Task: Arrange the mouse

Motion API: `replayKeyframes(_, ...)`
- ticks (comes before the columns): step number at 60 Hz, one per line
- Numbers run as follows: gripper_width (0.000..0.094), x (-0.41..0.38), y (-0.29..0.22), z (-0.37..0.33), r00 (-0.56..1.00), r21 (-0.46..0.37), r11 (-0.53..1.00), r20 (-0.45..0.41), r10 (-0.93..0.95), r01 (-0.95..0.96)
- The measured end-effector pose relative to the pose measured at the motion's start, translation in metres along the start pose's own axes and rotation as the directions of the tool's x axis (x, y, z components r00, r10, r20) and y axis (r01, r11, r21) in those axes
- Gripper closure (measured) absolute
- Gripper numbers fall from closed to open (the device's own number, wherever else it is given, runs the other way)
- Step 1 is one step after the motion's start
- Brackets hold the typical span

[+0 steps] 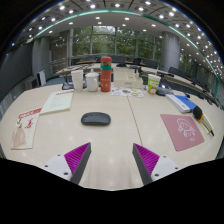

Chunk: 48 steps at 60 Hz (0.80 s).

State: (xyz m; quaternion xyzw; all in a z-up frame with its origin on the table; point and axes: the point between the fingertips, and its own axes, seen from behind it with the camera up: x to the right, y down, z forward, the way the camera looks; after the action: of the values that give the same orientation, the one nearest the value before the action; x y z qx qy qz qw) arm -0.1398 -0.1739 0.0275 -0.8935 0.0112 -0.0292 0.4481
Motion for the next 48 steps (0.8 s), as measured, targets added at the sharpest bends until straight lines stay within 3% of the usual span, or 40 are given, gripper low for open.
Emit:
replayKeyframes(16,0.0081,-0.028,-0.026,0.085,0.999,-0.005,0.999,0.002,-0.035,0.035)
replayKeyframes(48,0.0087,-0.043,-0.077,0.160,0.998,0.014,0.998,0.010,-0.060,0.060)
